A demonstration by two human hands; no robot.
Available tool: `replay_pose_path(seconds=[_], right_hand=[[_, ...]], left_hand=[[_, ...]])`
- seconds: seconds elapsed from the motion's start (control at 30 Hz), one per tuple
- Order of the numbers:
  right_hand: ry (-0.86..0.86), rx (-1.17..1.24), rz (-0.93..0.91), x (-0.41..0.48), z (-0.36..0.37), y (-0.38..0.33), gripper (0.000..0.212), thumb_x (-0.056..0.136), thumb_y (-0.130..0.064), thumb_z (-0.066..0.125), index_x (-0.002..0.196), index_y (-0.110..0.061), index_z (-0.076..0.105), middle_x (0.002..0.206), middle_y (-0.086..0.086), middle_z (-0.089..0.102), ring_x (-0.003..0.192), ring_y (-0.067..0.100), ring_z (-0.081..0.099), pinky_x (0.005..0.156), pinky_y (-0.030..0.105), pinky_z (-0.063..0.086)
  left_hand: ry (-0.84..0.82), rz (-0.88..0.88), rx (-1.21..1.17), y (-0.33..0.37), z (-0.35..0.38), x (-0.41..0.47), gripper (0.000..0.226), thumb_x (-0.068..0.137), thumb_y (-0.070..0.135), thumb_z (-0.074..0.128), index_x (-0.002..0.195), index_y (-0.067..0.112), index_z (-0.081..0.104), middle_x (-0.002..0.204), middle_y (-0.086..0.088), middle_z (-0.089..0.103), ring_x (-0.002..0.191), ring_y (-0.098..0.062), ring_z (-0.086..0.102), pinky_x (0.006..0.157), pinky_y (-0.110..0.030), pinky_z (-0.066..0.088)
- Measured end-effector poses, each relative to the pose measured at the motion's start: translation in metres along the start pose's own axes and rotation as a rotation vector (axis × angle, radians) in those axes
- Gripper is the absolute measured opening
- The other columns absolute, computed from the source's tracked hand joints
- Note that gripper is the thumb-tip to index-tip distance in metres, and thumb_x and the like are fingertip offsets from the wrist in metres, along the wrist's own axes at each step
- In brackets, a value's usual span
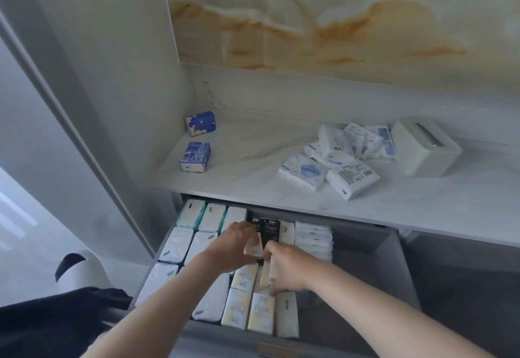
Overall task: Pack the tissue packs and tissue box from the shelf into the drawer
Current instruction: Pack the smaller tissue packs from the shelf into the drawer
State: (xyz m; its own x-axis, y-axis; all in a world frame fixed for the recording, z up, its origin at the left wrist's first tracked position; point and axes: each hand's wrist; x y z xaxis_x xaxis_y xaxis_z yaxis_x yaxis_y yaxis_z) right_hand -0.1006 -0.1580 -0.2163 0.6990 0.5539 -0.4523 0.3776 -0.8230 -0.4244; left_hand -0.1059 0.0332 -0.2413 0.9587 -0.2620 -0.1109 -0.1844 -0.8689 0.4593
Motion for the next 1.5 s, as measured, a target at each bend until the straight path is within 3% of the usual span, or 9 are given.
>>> replay_pose_path(seconds=[0.2,0.37,0.5,0.63,0.77,1.0,1.23,1.3,1.5], right_hand=[[-0.02,0.162,0.085,-0.004,-0.014,-0.003,0.069,0.072,-0.035,0.084,0.127,-0.032,0.044,0.105,-0.005,0.056,0.09,0.017,0.06,0.068,0.031,0.051],[0.174,0.249,0.158,0.005,-0.017,0.015,0.065,0.075,-0.024,0.081,0.128,-0.031,0.046,0.128,-0.003,0.05,0.102,0.013,0.051,0.071,0.021,0.04],[0.146,0.291,0.143,0.015,-0.011,0.02,0.072,0.076,-0.015,0.079,0.137,-0.034,0.046,0.142,-0.004,0.043,0.121,0.014,0.047,0.086,0.018,0.039],[0.113,0.302,0.124,0.026,-0.003,0.02,0.083,0.082,-0.008,0.07,0.151,-0.033,0.032,0.155,-0.001,0.034,0.139,0.017,0.039,0.102,0.019,0.036],[0.174,0.308,0.141,0.029,-0.003,0.026,0.078,0.085,0.002,0.058,0.152,-0.028,0.034,0.154,0.0,0.036,0.139,0.017,0.039,0.103,0.017,0.032],[0.231,0.322,0.183,0.039,0.005,0.033,0.055,0.089,-0.007,0.061,0.14,-0.024,0.055,0.142,-0.001,0.055,0.129,0.016,0.051,0.104,0.022,0.04],[0.257,0.285,0.128,0.035,0.004,0.024,0.065,0.089,-0.005,0.059,0.148,-0.027,0.043,0.146,0.0,0.051,0.133,0.019,0.048,0.107,0.026,0.04],[0.26,0.277,0.182,0.032,0.002,0.026,0.06,0.089,-0.01,0.06,0.146,-0.021,0.044,0.145,0.003,0.049,0.13,0.02,0.049,0.102,0.025,0.041],[-0.004,0.646,0.386,0.024,0.011,0.02,0.053,0.093,0.0,0.045,0.144,-0.015,0.046,0.108,0.013,0.069,0.074,0.028,0.075,0.059,0.037,0.061]], left_hand=[[-0.062,-0.078,0.029,0.007,-0.004,-0.002,0.018,0.092,0.019,0.064,0.108,0.025,0.065,0.135,0.008,0.053,0.125,-0.015,0.048,0.105,-0.029,0.036],[-0.084,-0.064,0.101,0.004,-0.001,-0.005,0.045,0.093,0.009,0.06,0.127,0.037,0.05,0.136,0.013,0.052,0.12,-0.015,0.051,0.101,-0.032,0.043],[-0.065,-0.014,0.196,-0.001,-0.006,-0.004,0.044,0.088,0.0,0.051,0.116,0.032,0.06,0.141,0.012,0.049,0.13,-0.012,0.045,0.112,-0.035,0.034],[-0.044,-0.041,0.204,0.002,-0.009,0.001,0.026,0.098,0.026,0.051,0.122,0.03,0.059,0.156,0.006,0.03,0.138,-0.018,0.036,0.115,-0.04,0.031],[-0.089,-0.032,0.203,0.007,-0.006,0.0,0.05,0.097,0.031,0.054,0.145,0.03,0.037,0.152,0.006,0.038,0.135,-0.018,0.039,0.112,-0.038,0.035],[-0.106,-0.033,0.214,0.007,-0.007,0.004,0.046,0.095,0.028,0.056,0.14,0.029,0.045,0.148,0.008,0.039,0.133,-0.017,0.04,0.111,-0.036,0.036],[-0.155,-0.004,0.221,0.019,0.0,0.005,0.074,0.095,0.048,0.053,0.155,0.028,0.015,0.159,0.001,0.028,0.144,-0.021,0.028,0.117,-0.043,0.027],[-0.235,0.011,0.294,0.018,0.001,0.004,0.082,0.092,0.056,0.055,0.156,0.032,0.009,0.162,0.001,0.02,0.148,-0.023,0.021,0.119,-0.045,0.022],[-0.259,0.018,0.331,0.022,0.001,0.007,0.083,0.086,0.054,0.062,0.155,0.032,0.02,0.163,0.003,0.011,0.149,-0.022,0.012,0.121,-0.046,0.014]])
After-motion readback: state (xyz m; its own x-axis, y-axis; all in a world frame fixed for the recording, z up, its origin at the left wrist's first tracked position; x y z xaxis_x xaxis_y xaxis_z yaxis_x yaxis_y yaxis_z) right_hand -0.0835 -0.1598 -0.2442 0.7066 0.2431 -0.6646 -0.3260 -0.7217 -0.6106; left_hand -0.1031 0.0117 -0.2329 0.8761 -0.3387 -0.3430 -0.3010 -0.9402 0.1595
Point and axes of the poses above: each hand's wrist, its own x-axis towards the middle knuckle, its own z-axis out of the palm, y = z × x
